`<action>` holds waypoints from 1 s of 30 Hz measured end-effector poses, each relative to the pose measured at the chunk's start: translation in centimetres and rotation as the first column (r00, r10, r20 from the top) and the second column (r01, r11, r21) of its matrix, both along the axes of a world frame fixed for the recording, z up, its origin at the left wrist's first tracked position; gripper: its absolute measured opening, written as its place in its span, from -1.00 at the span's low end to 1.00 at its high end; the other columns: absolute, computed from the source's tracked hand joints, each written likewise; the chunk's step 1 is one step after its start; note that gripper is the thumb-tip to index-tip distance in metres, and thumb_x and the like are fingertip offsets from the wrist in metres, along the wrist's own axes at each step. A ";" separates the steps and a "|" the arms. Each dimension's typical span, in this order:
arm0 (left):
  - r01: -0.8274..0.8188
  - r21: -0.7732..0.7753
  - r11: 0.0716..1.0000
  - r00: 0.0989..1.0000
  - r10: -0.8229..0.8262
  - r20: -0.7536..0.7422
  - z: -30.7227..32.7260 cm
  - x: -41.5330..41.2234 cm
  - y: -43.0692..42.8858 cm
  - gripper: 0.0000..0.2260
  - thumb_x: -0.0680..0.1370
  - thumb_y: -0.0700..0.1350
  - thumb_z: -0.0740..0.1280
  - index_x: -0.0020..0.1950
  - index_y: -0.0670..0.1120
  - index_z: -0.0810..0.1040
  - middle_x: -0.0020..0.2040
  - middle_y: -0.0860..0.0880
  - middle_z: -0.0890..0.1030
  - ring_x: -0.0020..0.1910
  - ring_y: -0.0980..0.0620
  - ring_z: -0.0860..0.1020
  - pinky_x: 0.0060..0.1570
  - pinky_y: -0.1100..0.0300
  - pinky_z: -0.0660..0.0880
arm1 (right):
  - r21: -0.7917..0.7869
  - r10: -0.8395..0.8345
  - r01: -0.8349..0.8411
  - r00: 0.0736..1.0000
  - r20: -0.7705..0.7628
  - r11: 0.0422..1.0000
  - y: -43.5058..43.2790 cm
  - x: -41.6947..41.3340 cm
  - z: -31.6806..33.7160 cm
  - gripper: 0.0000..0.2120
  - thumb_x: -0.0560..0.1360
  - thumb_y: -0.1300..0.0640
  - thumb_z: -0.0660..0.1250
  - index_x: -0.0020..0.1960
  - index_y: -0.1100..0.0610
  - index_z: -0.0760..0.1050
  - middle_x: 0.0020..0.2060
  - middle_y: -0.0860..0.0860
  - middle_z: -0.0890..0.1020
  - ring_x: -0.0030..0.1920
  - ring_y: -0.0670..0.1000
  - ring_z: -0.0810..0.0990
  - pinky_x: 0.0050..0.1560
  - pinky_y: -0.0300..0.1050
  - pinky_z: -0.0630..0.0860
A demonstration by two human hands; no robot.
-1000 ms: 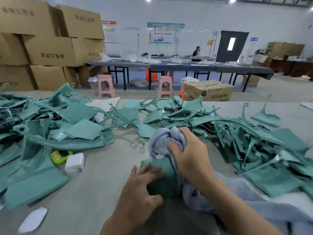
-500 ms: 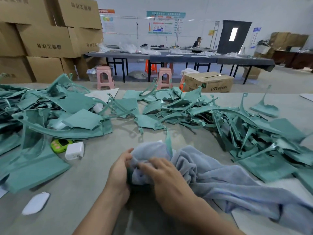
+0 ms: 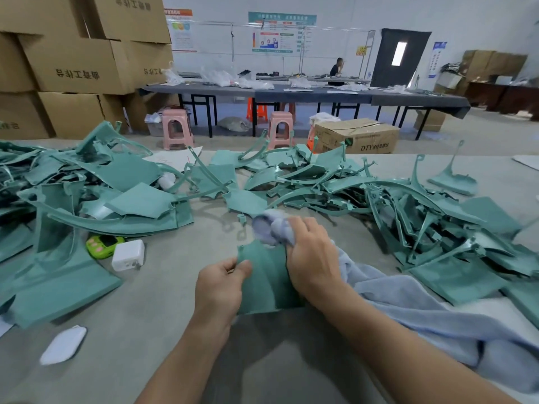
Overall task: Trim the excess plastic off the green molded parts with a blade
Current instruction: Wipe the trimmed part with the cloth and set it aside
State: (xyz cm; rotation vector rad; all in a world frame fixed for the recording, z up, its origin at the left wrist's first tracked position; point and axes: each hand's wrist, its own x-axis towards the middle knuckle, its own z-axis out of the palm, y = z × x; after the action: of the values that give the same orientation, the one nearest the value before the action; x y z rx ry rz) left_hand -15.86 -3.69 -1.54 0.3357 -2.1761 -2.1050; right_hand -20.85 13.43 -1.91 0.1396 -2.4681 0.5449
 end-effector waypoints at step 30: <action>0.352 0.029 0.936 0.931 -0.346 -0.114 0.4 1.3 -1.0 -0.71 0.62 -0.29 0.29 -0.06 -0.04 0.78 -0.09 -0.17 0.75 -0.12 -0.09 0.73 -0.20 0.15 0.63 | -0.207 -0.154 0.216 0.948 0.278 0.954 3.1 -1.4 3.1 -0.81 0.64 -0.05 0.20 -0.10 -0.04 0.26 -0.25 -0.09 0.45 -0.28 0.07 0.42 -0.36 -0.05 0.18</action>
State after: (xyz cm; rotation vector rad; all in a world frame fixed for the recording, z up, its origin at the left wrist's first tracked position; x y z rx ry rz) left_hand -14.58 -4.72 -1.11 -0.1758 -2.2612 -2.2885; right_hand -22.27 16.53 1.21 -0.2761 -2.6048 0.8105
